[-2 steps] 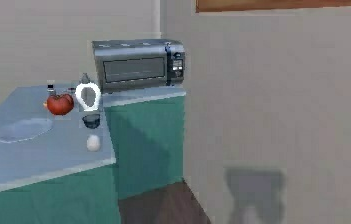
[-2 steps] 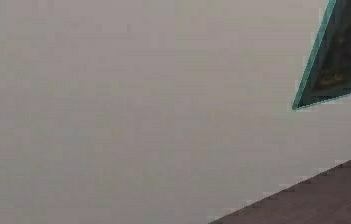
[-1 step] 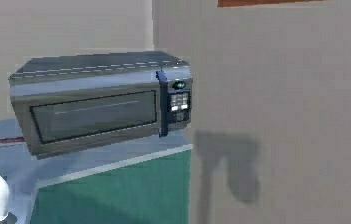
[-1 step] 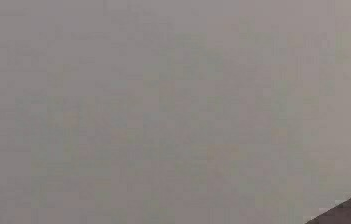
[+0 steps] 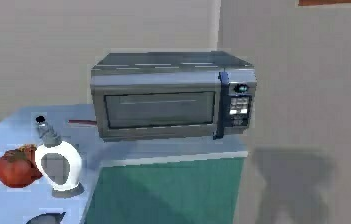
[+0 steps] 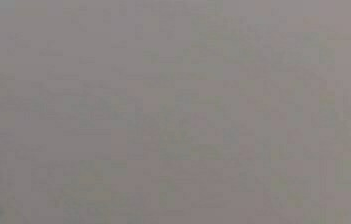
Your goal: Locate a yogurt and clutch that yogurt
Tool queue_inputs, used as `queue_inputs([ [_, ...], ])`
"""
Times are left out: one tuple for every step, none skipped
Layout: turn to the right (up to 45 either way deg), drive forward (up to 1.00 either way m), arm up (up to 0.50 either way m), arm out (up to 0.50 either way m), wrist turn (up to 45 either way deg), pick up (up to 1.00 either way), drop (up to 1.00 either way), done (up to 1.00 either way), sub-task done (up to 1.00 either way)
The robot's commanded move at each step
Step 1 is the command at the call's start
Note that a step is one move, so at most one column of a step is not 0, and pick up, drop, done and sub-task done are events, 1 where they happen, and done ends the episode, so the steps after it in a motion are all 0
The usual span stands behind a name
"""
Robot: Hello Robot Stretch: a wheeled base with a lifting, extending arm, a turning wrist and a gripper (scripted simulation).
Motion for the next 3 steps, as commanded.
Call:
queue_inputs([
  [0.0,0.3,0.0,0.0,0.0,0.0,0.0,0.0,0.0],
  [-45.0,0.0,0.0,0.0,0.0,0.0,0.0,0.0,0.0],
  [-45.0,0.0,0.0,0.0,0.0,0.0,0.0,0.0,0.0],
])
